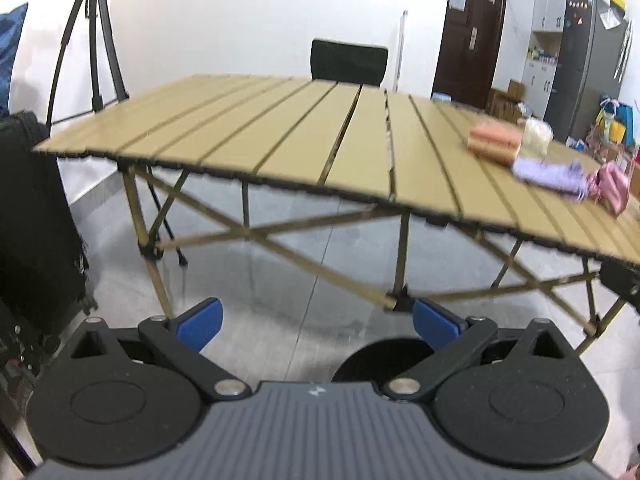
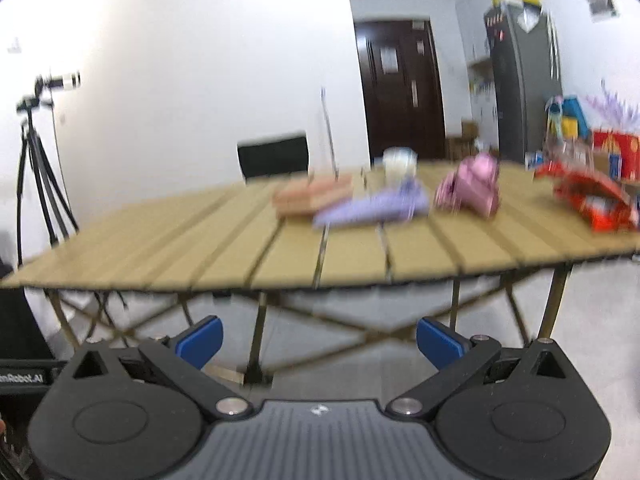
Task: Collect trash
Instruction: 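Move both open tools back toward the table items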
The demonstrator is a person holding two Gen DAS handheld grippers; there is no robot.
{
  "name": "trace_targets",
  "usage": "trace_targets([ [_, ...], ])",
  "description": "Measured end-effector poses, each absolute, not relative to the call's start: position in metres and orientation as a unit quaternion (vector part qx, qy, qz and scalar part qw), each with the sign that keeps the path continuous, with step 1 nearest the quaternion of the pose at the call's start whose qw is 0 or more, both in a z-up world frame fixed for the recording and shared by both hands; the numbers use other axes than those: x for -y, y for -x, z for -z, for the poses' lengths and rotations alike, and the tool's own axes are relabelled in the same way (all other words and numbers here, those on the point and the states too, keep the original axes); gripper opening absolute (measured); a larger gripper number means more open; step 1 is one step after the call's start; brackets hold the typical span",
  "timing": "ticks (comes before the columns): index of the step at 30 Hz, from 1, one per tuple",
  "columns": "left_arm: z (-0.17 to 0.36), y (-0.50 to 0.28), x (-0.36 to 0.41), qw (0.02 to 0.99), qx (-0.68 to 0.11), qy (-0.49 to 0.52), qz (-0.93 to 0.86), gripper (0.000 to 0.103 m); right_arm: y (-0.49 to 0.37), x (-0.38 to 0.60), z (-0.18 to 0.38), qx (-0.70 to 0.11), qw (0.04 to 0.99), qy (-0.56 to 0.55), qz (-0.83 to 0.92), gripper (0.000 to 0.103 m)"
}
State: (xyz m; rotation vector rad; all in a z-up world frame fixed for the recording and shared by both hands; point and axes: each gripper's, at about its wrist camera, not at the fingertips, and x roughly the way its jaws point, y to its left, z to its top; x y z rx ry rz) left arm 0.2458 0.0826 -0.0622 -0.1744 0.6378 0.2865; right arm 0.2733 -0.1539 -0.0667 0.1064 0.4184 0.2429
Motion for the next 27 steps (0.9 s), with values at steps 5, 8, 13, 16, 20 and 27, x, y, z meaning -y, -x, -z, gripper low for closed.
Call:
trace_targets([
  [5,0.043,-0.263,-0.073,0.943,-0.292,0.088,-0.136,0.103,-0.290,0.172,0.046,-0.169,0.976,-0.068,-0.115,0.103],
  [8,0.031,-0.274,-0.067,0.947,-0.278,0.081,-0.137,0.103,-0.302,0.181,0.038,-0.152,0.979,-0.066,-0.116,0.103],
  [13,0.013,-0.303,-0.054,0.954,-0.260,0.074,-0.133,0.103,-0.329,0.186,0.031,-0.139,0.982,-0.063,-0.111,0.103],
  [16,0.007,-0.323,-0.046,0.956,-0.255,0.069,-0.127,0.103,-0.344,0.184,0.027,-0.133,0.984,-0.059,-0.107,0.103],
  [20,0.002,-0.353,-0.036,0.957,-0.254,0.065,-0.120,0.103,-0.369,0.184,0.024,-0.134,0.984,-0.052,-0.104,0.103],
  [27,0.003,-0.402,-0.024,0.956,-0.261,0.073,-0.108,0.103,-0.422,0.177,0.023,-0.165,0.983,-0.026,-0.074,0.103],
])
